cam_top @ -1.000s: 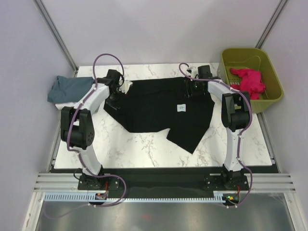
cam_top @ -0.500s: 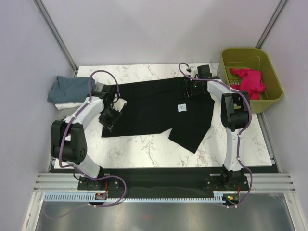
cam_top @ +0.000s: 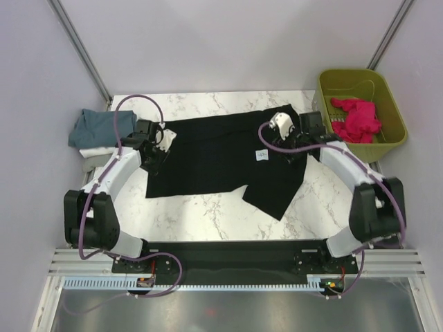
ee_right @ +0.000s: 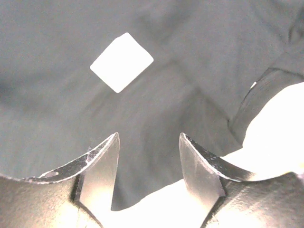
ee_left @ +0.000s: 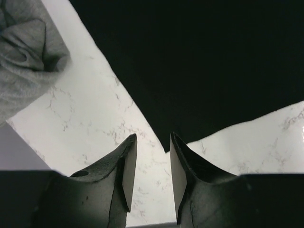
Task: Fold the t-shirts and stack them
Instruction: Fold the tshirt
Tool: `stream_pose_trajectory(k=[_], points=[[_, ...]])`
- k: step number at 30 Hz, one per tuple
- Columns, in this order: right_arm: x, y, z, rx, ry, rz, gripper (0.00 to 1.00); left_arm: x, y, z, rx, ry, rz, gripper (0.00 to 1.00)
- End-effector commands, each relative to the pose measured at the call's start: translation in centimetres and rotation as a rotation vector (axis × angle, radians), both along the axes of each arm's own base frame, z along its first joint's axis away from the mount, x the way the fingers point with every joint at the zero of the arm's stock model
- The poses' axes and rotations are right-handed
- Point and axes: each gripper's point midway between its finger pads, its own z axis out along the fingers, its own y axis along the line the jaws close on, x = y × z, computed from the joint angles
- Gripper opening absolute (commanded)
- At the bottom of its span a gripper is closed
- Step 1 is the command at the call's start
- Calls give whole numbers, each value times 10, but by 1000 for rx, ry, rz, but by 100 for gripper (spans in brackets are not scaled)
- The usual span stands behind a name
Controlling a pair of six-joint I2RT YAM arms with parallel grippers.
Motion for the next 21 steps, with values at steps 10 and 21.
stream_pose_trajectory(k=[10, 21], points=[[-156, 41, -23, -226, -152, 670, 59, 77, -19, -11, -55, -138, -37, 40], [-207, 42, -34, -220, 1, 830, 64, 75, -19, -22, -49, -91, -27, 40]])
